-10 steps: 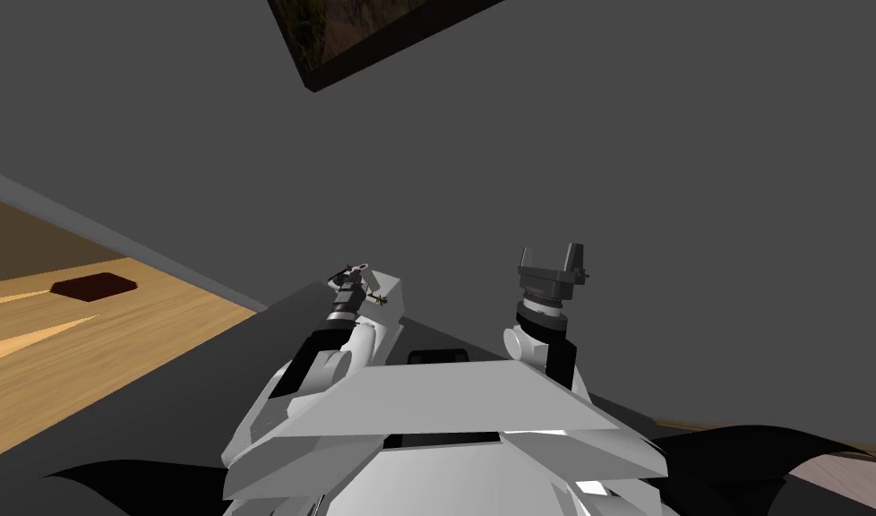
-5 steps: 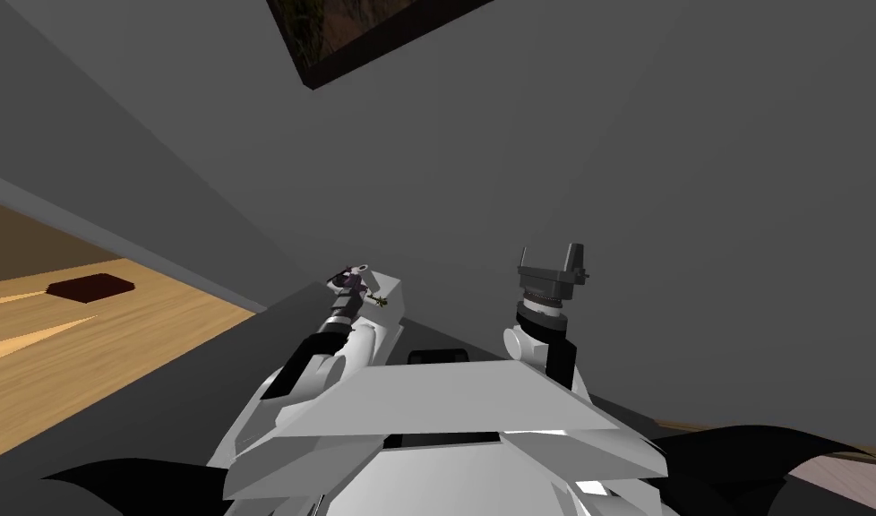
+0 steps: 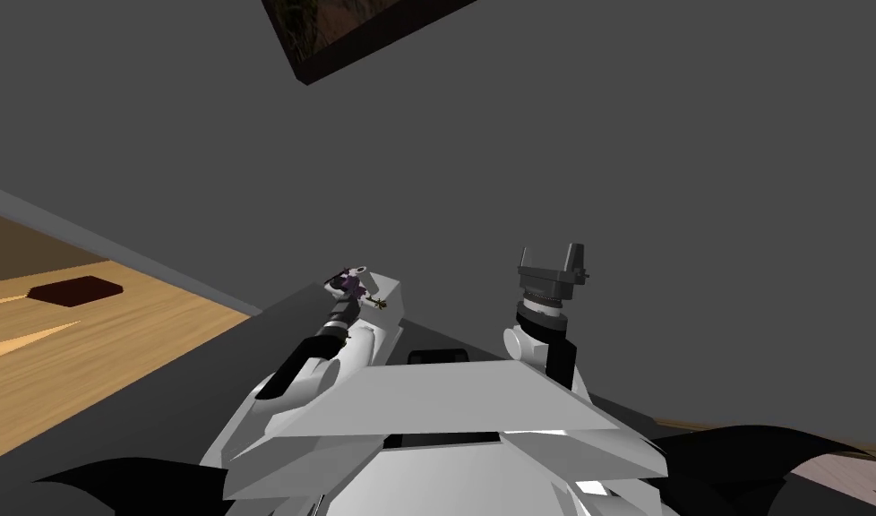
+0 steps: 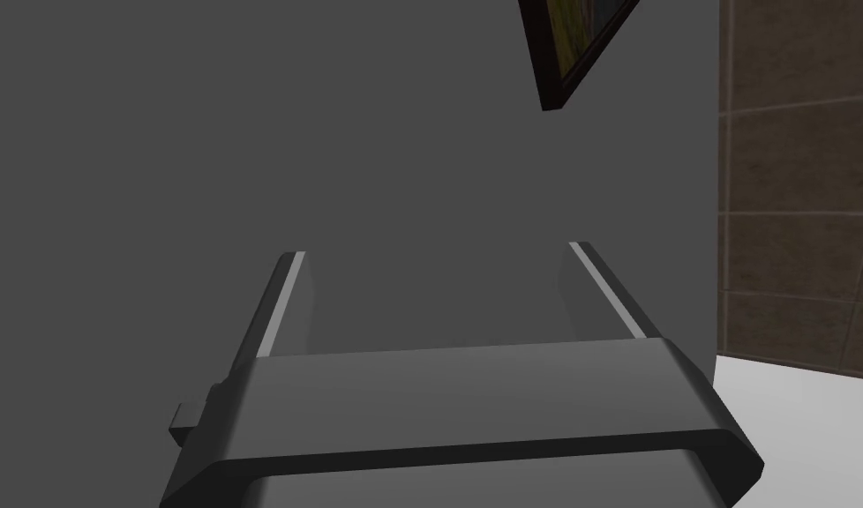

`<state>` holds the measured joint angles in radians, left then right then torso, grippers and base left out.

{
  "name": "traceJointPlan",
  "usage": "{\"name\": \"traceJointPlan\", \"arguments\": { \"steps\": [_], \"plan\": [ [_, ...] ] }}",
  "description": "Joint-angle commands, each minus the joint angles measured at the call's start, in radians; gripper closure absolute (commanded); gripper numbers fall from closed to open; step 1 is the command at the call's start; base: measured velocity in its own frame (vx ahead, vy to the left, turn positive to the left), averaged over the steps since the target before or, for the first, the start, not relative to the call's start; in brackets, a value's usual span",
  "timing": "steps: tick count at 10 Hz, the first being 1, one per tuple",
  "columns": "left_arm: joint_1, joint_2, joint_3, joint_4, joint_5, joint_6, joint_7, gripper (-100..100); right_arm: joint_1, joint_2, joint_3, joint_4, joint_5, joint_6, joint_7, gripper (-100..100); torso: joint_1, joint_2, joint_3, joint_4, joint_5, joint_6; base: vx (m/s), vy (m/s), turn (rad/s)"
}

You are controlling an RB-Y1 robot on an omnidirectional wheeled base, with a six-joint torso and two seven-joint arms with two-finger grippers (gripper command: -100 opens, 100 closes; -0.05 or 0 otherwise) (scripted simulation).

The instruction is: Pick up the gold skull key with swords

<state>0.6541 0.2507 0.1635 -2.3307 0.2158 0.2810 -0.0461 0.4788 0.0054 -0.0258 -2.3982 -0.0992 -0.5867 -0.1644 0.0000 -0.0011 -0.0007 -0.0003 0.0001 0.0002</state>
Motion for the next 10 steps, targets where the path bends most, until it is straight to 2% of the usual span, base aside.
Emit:
{"name": "traceJointPlan", "arguments": {
  "steps": [1,4,9,10],
  "plan": [
    [0.014,0.012,0.014,0.007,0.014,0.05,-0.001,-100,0.0,0.0,0.0,0.0,0.0,0.0,0.0,0,0.0,0.0,0.0,0.0,0.0,0.0,0.033,0.005,-0.057],
    [0.019,0.021,0.021,0.011,0.021,0.112,-0.003,-100,0.0,0.0,0.0,0.0,0.0,0.0,0.0,0,0.0,-0.001,0.0,0.0,0.0,0.0,0.025,0.003,-0.031],
    [0.03,0.069,0.041,0.031,0.04,0.263,-0.02,-100,0.0,0.0,0.0,0.0,0.0,0.0,0.0,0,0.0,-0.001,-0.001,0.0,0.0,0.0,0.031,-0.003,-0.07],
    [0.03,0.069,0.041,0.031,0.04,0.279,-0.02,-100,0.0,0.0,0.0,0.0,0.0,0.0,0.0,0,0.0,-0.001,-0.001,0.0,0.0,0.0,0.027,-0.005,-0.04]
  ]
}}
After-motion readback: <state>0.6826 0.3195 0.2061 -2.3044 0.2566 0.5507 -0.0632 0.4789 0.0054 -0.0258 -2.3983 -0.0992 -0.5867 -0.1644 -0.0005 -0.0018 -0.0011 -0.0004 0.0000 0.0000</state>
